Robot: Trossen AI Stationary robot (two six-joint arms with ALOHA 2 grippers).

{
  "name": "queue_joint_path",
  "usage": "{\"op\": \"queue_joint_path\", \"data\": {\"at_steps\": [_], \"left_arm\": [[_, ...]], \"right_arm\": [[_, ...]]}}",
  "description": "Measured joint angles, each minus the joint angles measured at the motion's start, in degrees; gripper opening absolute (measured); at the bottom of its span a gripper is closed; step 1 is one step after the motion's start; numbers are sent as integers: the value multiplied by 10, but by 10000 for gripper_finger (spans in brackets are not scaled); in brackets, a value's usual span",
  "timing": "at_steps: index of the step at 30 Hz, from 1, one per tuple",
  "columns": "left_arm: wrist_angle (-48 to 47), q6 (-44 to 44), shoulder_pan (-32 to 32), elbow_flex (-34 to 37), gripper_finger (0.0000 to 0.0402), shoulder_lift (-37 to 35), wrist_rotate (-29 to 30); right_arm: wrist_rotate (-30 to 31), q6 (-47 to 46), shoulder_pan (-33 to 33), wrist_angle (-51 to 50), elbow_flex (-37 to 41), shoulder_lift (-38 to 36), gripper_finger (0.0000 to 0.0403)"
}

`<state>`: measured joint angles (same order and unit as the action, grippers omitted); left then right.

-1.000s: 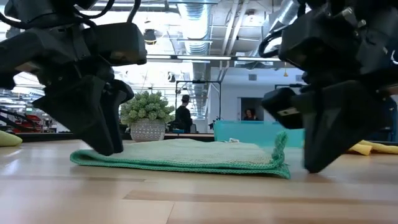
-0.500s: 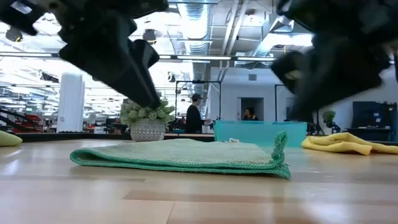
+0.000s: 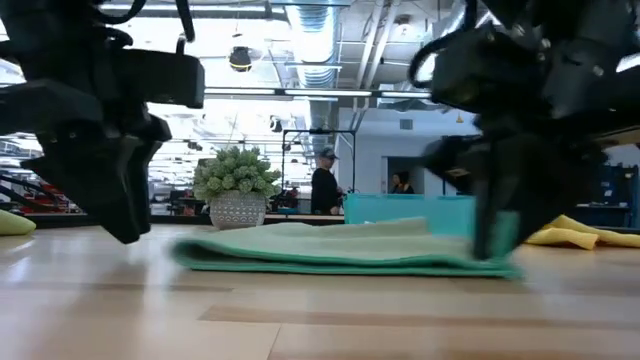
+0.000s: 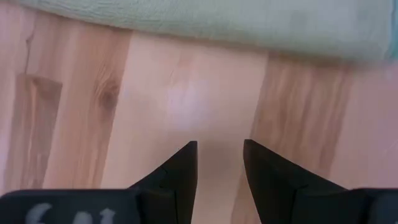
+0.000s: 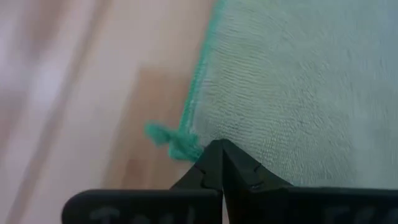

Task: Roll microfiber towels into tight, uniform cylinder then place into a basket
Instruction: Roll the dark green microfiber cloth

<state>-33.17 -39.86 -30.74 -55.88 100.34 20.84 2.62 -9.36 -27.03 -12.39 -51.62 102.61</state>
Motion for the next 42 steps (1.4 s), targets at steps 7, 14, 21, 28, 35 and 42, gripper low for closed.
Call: {"op": "queue_joint_path", "data": {"at_steps": [7, 14, 21, 28, 35, 42], "left_arm": [[133, 113, 0, 0, 123, 0, 0], [289, 282, 0, 0, 123, 0, 21], [337, 329, 1, 0, 123, 0, 24], [338, 316, 8, 0, 123, 0, 25], [334, 307, 19, 0, 123, 0, 25], [340, 305, 19, 0, 123, 0, 25]], "right_arm": [[129, -41, -68, -93, 6, -90, 13], [194, 21, -85, 78, 40, -104, 37], [129, 24, -68, 117, 40, -76, 62], [83, 68, -55, 184, 33, -7, 98], [77, 75, -51, 178, 18, 13, 140], [77, 75, -51, 180, 9, 9, 188]]}}
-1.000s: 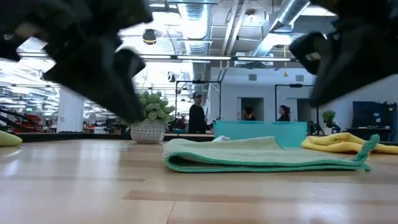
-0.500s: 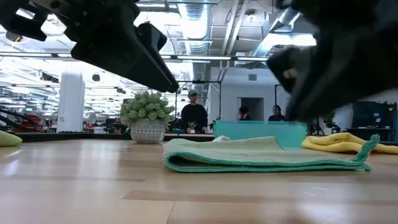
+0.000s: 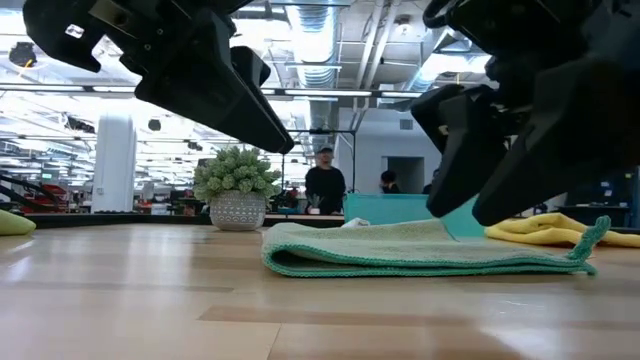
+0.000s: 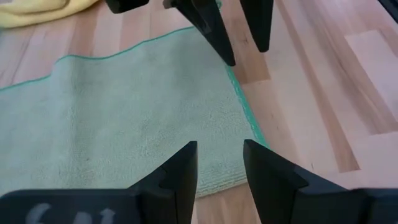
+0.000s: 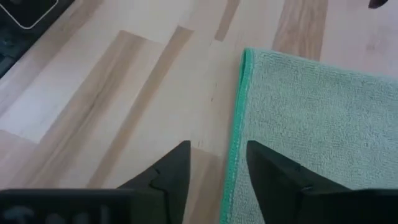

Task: Roll microfiber towels into tight, uniform cylinder then place into a basket
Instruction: Roll the dark green microfiber cloth

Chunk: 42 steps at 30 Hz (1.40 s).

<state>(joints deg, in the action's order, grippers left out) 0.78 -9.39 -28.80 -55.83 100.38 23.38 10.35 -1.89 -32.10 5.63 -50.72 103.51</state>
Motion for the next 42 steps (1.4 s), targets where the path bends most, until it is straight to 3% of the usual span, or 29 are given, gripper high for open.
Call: {"op": "queue_joint_path", "data": {"at_steps": [5, 12, 29, 42], "left_arm": [[3, 8, 0, 0, 123, 0, 10], [6, 12, 5, 0, 123, 0, 39], [38, 45, 22, 0, 123, 0, 46], [57, 51, 24, 0, 123, 0, 58]], "right_arm": [[0, -14, -3, -31, 0, -9, 204], [2, -41, -5, -88, 0, -46, 189], [0, 4, 1, 13, -1, 17, 146], [1, 4, 1, -4, 0, -1, 187]]}}
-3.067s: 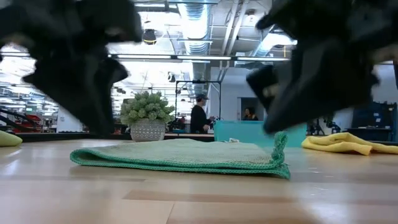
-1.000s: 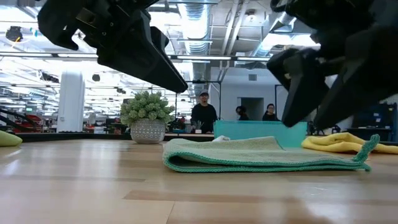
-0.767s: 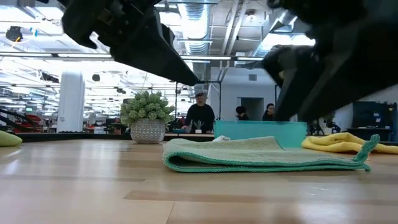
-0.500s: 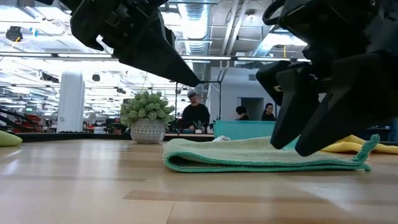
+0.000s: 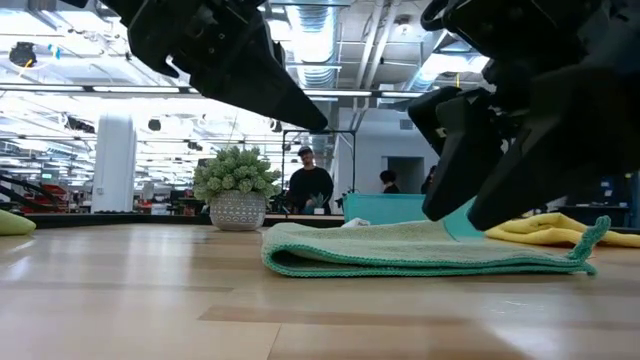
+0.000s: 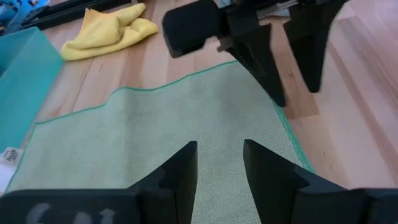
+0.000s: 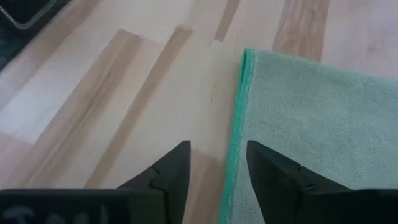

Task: Roll microfiber towels into tight, uniform cylinder then place into a basket
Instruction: Roll the dark green microfiber cloth

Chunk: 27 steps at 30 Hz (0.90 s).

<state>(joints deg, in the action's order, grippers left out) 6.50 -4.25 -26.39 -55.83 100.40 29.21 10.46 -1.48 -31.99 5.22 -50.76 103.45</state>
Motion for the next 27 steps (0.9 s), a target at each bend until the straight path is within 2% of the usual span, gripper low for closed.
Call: {"op": "queue_joint_path", "data": {"at_steps": [6, 14, 17, 24, 27], "left_arm": [[10, 0, 0, 0, 123, 0, 0], [26, 0, 6, 0, 123, 1, 0], [44, 2, 10, 0, 123, 20, 0], [157, 30, 23, 0, 123, 111, -3], [171, 21, 35, 0, 123, 129, -2]], "right_arm": [[1, 0, 0, 3, 0, -12, 198], [1, 0, 9, 25, 0, -11, 178], [1, 0, 10, 42, 0, -11, 169], [-2, 0, 9, 47, 4, -10, 158], [-1, 0, 9, 65, 4, -10, 157]]}}
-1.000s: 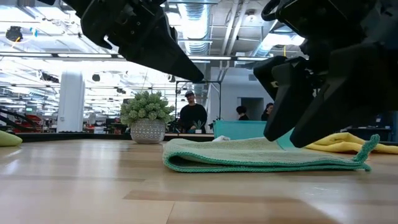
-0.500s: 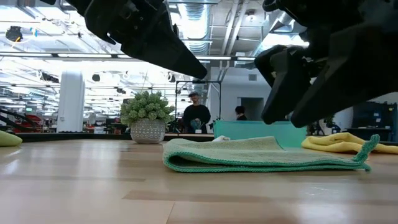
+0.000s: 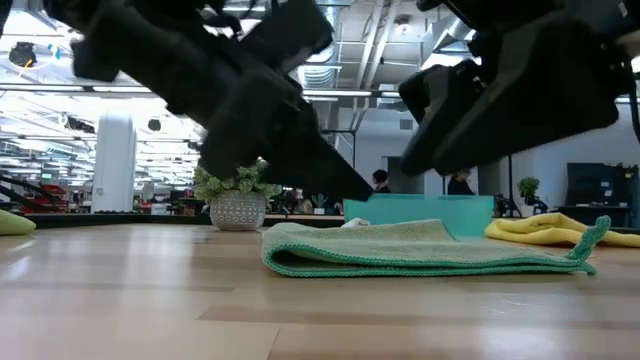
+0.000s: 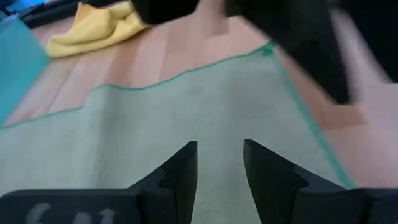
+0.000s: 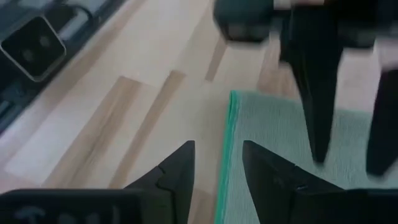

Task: Roll microfiber towels into tight, uniform cylinder then place into a basket
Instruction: Roll the dark green microfiber cloth

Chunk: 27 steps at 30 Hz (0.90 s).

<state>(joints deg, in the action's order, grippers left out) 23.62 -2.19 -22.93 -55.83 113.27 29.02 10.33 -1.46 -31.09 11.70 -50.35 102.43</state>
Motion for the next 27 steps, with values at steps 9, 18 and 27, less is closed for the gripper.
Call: {"op": "queue_joint_path", "data": {"at_steps": [9, 18, 27], "left_arm": [[-17, -54, 29, 0, 123, 2, -34], [-38, -75, 29, 0, 123, 2, -25], [-77, -82, 39, 0, 123, 13, -35]], "right_arm": [[3, 8, 13, 22, -1, 49, 173], [15, 14, 35, 40, -7, 101, 162], [9, 16, 41, 36, -7, 103, 82]]}}
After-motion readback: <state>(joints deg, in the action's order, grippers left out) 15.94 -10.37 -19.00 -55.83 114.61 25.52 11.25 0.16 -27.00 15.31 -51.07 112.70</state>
